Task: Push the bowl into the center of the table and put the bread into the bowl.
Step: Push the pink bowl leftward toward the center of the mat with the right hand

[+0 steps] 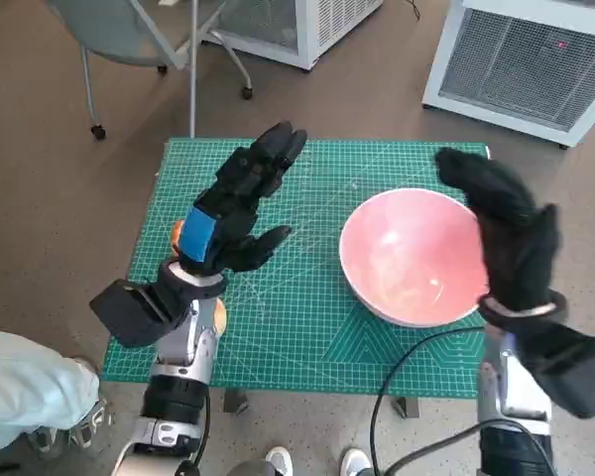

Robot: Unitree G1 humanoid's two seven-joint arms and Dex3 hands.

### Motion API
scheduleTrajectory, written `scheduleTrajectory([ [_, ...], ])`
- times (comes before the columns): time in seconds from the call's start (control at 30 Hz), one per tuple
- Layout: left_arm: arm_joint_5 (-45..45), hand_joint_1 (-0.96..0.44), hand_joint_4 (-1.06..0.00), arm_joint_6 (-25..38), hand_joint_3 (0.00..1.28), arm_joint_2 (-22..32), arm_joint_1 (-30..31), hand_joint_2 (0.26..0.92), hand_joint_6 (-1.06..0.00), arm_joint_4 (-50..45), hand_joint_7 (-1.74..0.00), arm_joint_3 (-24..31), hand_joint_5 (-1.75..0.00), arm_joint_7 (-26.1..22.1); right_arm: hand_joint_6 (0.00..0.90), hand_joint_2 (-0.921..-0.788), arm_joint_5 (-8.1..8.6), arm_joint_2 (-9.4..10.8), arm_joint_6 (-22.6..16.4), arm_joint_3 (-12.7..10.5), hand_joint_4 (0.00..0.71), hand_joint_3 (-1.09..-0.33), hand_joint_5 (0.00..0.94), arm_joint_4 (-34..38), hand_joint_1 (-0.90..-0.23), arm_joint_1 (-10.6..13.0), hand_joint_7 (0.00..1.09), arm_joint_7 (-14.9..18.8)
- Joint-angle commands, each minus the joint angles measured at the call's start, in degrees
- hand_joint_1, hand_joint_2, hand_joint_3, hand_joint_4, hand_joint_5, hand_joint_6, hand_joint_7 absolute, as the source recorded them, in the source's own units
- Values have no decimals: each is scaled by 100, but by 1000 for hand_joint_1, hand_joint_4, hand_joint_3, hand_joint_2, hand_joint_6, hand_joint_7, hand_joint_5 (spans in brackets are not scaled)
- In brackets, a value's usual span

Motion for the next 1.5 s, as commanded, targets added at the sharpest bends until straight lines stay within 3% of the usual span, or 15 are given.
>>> scheduleTrajectory([
  [0.03, 17, -445, -298, -91, 296, 25, 23, 921, -264, 66, -209, 39, 0, 36, -1, -921, 233, -197, -105, -310, 127, -706, 0, 400, -599, 115, 479, 131],
  [0.33, 10, -457, -297, -117, 299, 57, -19, 921, -262, 161, -211, 60, 0, 52, -1, -921, 279, -230, -562, -868, 128, -702, 3, 1466, -603, -61, 451, -174],
  [0.8, -30, -465, -298, -153, 297, 96, -110, 921, -263, 319, -212, 135, -1, 6, 7, -921, 406, -218, -1112, -1360, 133, -691, 3, 3343, -580, -530, 469, -367],
  [1.03, -14, -467, -298, -177, 296, 120, -128, 921, -261, 361, -210, 149, -1, -14, 35, -921, 474, -154, -1250, -1513, 154, -708, 12, 4300, -541, -861, 486, -399],
  [1.5, -19, -471, -298, -107, 297, 229, -86, 921, -261, 252, -209, 171, -1, -43, 119, -921, 347, -110, -1133, -1558, 215, -747, 30, 5589, -498, -1344, 504, -633],
])
